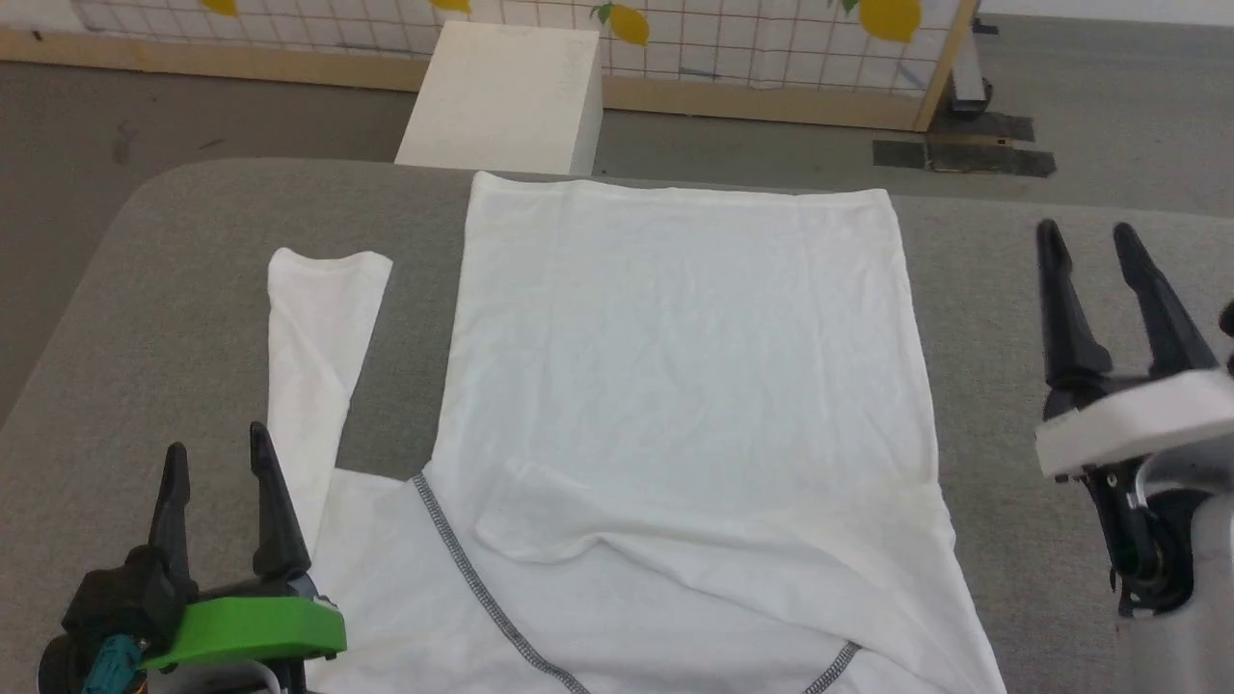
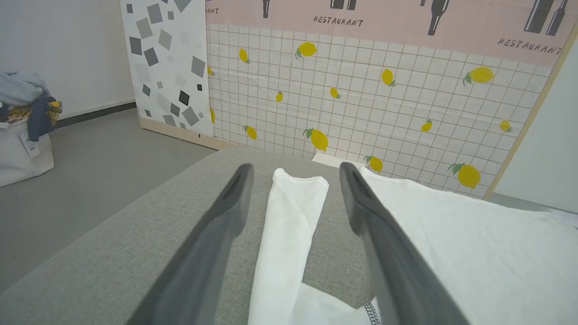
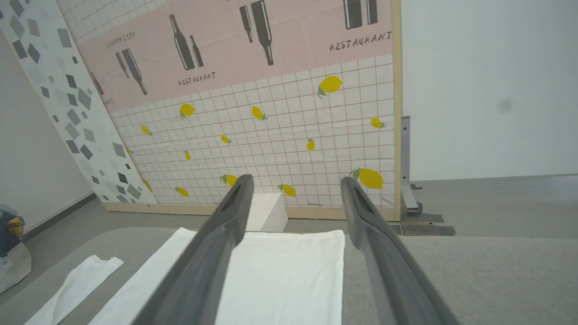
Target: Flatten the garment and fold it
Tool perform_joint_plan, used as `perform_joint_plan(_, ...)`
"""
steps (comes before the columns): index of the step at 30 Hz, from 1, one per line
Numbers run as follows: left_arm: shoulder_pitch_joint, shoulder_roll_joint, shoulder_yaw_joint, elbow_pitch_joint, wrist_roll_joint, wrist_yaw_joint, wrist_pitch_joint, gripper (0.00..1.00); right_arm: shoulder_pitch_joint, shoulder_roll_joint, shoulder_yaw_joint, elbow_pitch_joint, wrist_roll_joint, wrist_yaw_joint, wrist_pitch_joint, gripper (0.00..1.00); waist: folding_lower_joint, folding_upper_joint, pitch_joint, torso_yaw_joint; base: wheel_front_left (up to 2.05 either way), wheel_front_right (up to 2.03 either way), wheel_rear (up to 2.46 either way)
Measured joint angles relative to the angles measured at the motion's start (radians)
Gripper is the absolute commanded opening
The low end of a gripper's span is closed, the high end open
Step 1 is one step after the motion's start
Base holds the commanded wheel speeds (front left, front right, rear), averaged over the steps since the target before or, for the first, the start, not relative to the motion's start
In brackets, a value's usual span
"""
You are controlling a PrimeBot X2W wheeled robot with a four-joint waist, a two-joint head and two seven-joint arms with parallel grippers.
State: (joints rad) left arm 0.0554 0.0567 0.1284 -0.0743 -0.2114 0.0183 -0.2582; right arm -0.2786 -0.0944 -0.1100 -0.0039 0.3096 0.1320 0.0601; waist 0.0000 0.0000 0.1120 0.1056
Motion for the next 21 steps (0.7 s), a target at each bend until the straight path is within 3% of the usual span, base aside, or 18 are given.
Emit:
perform_joint_plan(6, -0.003, 0.001, -0.002, 0.038, -0.001, -0.009, 0.000, 1.00, 0.150, 0.035, -0.098, -0.022, -0.078, 0.000, -0.091, 1.00, 0.0000, 0.0000, -0.014, -0.053, 0.00, 0.00, 0.00)
perform_joint_plan(12, -0.081, 0.023, -0.016, 0.095, -0.014, -0.037, 0.026, 1.00, 0.208, 0.042, -0.119, -0.016, -0.034, 0.000, -0.137, 1.00, 0.0001, 0.0000, -0.005, -0.080, 0.00, 0.00, 0.00)
perform_joint_plan(16, -0.231, 0.083, -0.007, 0.177, -0.047, -0.067, 0.110, 1.00, 0.208, 0.042, -0.133, -0.023, -0.007, 0.000, -0.155, 1.00, 0.0000, 0.0000, 0.026, -0.081, 0.00, 0.00, 0.00)
perform_joint_plan(21, -0.477, 0.223, 0.012, 0.317, -0.071, -0.087, 0.300, 1.00, 0.172, 0.044, -0.146, -0.054, -0.009, 0.000, -0.142, 1.00, 0.0000, 0.0000, 0.095, -0.077, 0.00, 0.00, 0.00)
